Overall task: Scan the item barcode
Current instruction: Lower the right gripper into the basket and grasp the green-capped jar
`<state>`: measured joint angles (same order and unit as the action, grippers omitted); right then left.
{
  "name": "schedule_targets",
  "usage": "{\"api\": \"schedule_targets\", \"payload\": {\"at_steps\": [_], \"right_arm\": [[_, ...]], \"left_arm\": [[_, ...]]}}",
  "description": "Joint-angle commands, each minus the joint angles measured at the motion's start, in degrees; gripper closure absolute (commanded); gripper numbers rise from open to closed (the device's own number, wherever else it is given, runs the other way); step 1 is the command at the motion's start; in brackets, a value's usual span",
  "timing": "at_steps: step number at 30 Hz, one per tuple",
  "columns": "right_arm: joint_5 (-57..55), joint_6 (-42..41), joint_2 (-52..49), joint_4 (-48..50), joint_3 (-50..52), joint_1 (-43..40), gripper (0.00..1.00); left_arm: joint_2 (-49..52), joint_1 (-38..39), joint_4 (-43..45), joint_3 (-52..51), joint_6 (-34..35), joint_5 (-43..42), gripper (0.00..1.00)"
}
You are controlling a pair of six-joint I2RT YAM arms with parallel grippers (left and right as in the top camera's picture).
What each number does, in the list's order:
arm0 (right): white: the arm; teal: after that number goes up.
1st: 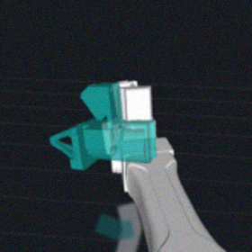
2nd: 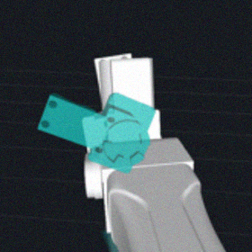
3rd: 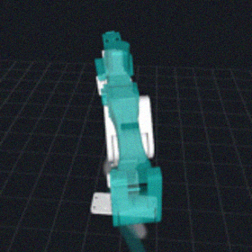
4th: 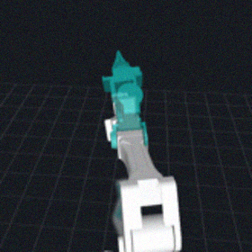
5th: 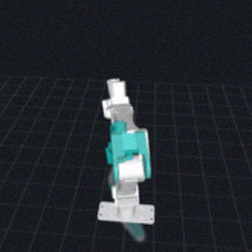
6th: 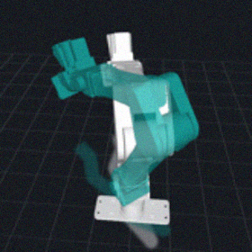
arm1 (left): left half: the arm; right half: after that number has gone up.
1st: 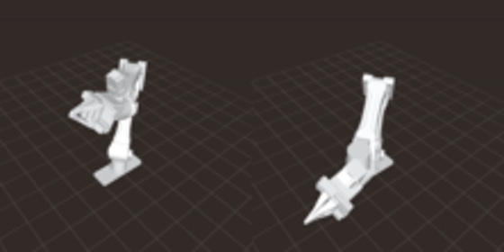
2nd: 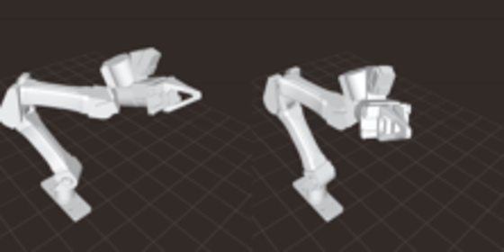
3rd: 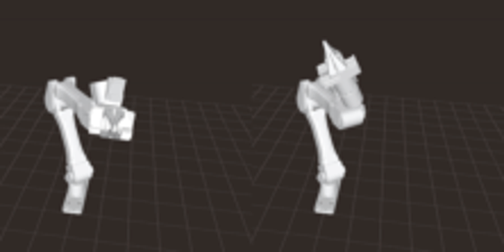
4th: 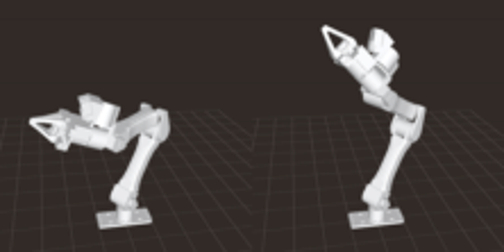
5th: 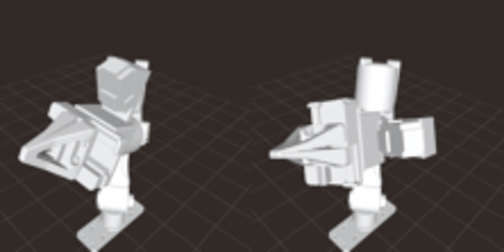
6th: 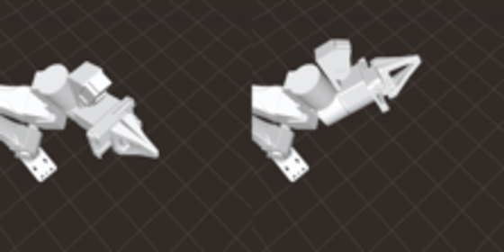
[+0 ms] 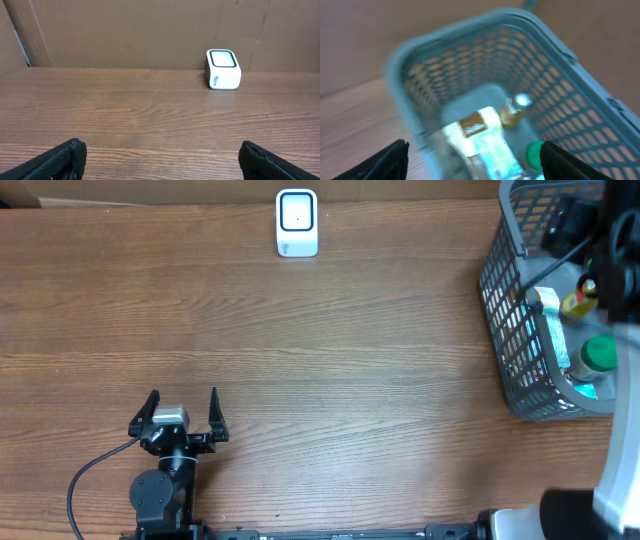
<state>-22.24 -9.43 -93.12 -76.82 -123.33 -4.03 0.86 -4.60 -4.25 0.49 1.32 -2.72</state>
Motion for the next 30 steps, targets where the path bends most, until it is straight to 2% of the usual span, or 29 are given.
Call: {"api": "schedule_targets", "payload": {"at_steps": [1, 4, 7, 13, 17, 23, 30], "right_arm": [[5.64, -1.05, -0.48, 1.18, -0.57, -6.51, 0.18], [14.6, -1.05, -2.6, 2.21, -0.57, -13.07, 0.18], [18.34, -1.07, -5.33, 2.23, -0.57, -18.1, 0.18], [18.32, -1.07, -12.44, 1.73, -0.55, -23.04, 0.18], [18.12, -1.05, -15.8, 1.64, -0.52, -24.44, 0.04], [16.63, -1.11, -18.82, -1.36, -0.39, -25.49, 0.04], [8.33, -6.34, -21.7, -7.26, -0.39, -25.62, 0.03]], "left_arm": [[-0.55, -0.31, -0.04, -0.22, -0.07, 0.26, 0.0], [-0.55, -0.31, -0.04, -0.22, -0.07, 0.26, 0.01], [-0.55, -0.31, -0.02, -0.22, -0.07, 0.26, 0.0], [-0.55, -0.31, -0.04, -0.22, -0.07, 0.26, 0.01], [-0.55, -0.31, -0.04, -0.22, -0.07, 0.26, 0.0], [-0.55, -0.31, -0.04, -0.22, -0.07, 0.26, 0.0], [-0.55, -0.31, -0.04, -0.22, -0.04, 0.26, 0.01]]}}
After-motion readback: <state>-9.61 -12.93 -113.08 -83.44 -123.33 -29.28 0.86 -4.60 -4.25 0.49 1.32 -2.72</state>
